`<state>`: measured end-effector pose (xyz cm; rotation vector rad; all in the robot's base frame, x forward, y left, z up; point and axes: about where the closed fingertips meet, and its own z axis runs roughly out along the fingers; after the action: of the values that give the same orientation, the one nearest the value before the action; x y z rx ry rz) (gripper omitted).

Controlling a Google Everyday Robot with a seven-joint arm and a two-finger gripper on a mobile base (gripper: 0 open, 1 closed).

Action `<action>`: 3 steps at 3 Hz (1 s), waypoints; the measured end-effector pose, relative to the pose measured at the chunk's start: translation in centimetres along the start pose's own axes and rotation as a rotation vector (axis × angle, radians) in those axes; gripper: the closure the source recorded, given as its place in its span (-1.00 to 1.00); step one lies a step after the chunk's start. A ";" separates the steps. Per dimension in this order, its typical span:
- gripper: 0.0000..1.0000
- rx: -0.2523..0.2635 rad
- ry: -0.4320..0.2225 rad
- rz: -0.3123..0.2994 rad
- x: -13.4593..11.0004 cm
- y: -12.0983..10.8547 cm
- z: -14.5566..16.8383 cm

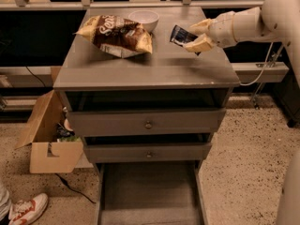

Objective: Pick rxbar blueberry from bottom drawer and place on counter

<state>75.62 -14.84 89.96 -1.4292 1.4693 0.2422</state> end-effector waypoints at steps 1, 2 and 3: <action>-0.75 0.000 0.000 0.000 0.0 0.0 0.0; -1.00 0.004 -0.005 0.003 0.0 -0.1 -0.1; -1.00 0.094 -0.043 0.035 0.7 -1.3 -4.3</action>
Offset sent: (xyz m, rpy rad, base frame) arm -0.0017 -0.0117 0.0064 0.0237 -0.0131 -0.0178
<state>74.67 -18.74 92.03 -1.3166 1.4525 0.2212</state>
